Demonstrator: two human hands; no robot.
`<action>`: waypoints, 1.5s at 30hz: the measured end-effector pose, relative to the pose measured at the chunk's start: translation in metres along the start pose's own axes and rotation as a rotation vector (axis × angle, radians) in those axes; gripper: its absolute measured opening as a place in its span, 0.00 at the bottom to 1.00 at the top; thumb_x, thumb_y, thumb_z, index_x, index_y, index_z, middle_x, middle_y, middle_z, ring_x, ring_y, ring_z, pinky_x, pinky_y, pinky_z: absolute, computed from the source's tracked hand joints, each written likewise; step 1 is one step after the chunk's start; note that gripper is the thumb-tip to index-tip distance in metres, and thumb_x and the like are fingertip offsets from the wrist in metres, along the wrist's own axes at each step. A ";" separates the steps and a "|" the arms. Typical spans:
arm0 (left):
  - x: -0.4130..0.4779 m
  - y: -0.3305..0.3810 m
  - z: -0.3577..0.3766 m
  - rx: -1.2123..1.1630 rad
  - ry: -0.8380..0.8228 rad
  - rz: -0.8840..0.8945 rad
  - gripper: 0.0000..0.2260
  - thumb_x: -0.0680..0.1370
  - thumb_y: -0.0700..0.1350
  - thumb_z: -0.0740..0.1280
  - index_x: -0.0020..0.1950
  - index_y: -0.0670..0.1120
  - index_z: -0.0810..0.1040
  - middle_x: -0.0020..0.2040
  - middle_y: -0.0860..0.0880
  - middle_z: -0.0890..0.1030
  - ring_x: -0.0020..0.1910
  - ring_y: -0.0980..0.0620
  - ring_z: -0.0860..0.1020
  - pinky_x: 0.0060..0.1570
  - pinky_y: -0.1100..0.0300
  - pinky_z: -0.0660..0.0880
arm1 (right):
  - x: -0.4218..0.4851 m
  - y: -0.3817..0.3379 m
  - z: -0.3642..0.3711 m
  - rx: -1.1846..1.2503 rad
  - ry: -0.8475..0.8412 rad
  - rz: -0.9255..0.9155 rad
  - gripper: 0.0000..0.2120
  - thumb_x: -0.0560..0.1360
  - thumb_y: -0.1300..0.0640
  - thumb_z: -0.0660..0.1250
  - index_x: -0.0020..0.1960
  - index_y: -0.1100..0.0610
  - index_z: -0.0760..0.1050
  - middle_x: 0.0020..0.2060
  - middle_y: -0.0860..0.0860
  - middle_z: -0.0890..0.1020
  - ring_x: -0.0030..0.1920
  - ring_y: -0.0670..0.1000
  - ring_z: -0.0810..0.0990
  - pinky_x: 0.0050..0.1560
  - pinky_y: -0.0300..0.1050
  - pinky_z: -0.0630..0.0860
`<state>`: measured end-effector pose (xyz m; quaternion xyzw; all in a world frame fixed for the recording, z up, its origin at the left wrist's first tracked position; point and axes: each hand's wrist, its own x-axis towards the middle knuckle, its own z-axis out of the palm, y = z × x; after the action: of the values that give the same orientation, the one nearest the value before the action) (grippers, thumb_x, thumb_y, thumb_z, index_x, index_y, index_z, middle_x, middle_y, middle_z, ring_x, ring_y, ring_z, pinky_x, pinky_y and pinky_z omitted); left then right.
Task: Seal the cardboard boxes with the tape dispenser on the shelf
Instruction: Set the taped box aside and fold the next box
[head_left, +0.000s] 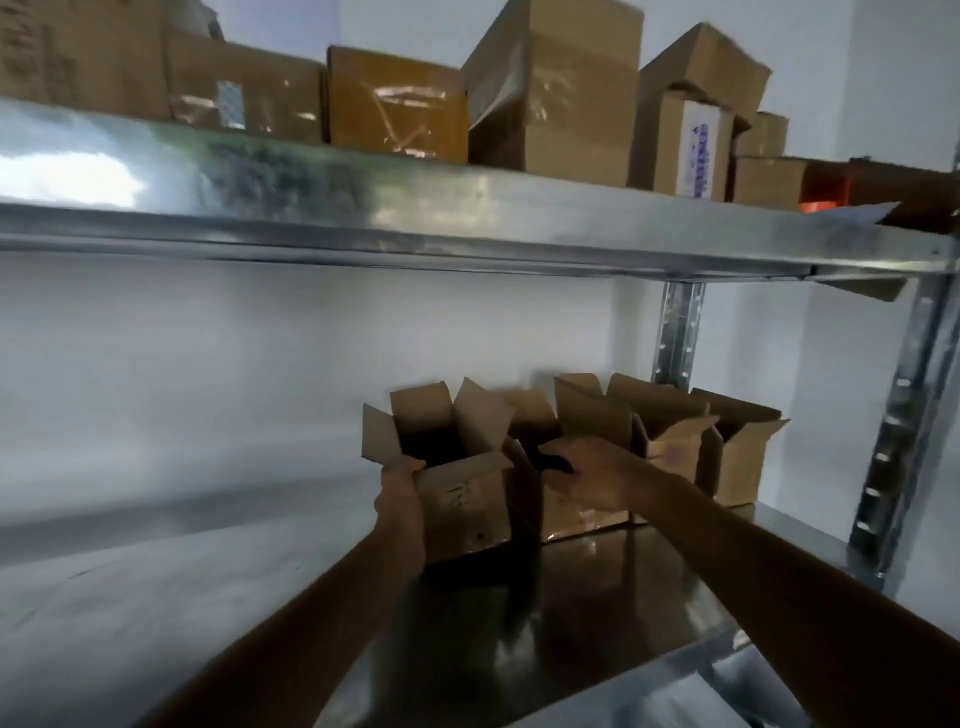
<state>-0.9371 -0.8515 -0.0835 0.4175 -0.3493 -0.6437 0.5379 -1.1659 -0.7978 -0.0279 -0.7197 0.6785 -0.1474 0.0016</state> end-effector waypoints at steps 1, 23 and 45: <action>0.010 -0.003 0.003 0.015 0.007 -0.004 0.18 0.79 0.53 0.64 0.66 0.45 0.75 0.59 0.40 0.82 0.58 0.36 0.80 0.66 0.38 0.74 | 0.005 0.004 0.002 -0.002 -0.028 -0.006 0.20 0.83 0.46 0.61 0.73 0.50 0.73 0.67 0.49 0.78 0.66 0.51 0.76 0.64 0.46 0.73; 0.035 -0.014 0.042 0.325 0.018 0.114 0.21 0.80 0.55 0.65 0.72 0.52 0.71 0.64 0.49 0.77 0.62 0.47 0.75 0.56 0.48 0.70 | 0.023 0.046 0.014 0.322 -0.044 -0.179 0.40 0.79 0.38 0.64 0.83 0.45 0.47 0.81 0.45 0.58 0.79 0.46 0.59 0.71 0.41 0.62; -0.134 0.042 -0.113 1.213 0.714 0.763 0.16 0.81 0.56 0.66 0.69 0.58 0.77 0.76 0.55 0.67 0.78 0.51 0.61 0.75 0.40 0.60 | -0.002 -0.168 0.047 0.249 0.205 -0.792 0.27 0.83 0.39 0.54 0.76 0.53 0.67 0.75 0.49 0.69 0.79 0.51 0.57 0.78 0.52 0.47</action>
<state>-0.8074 -0.7268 -0.0702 0.6698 -0.5639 0.0596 0.4794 -0.9921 -0.7913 -0.0390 -0.9006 0.3232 -0.2883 -0.0359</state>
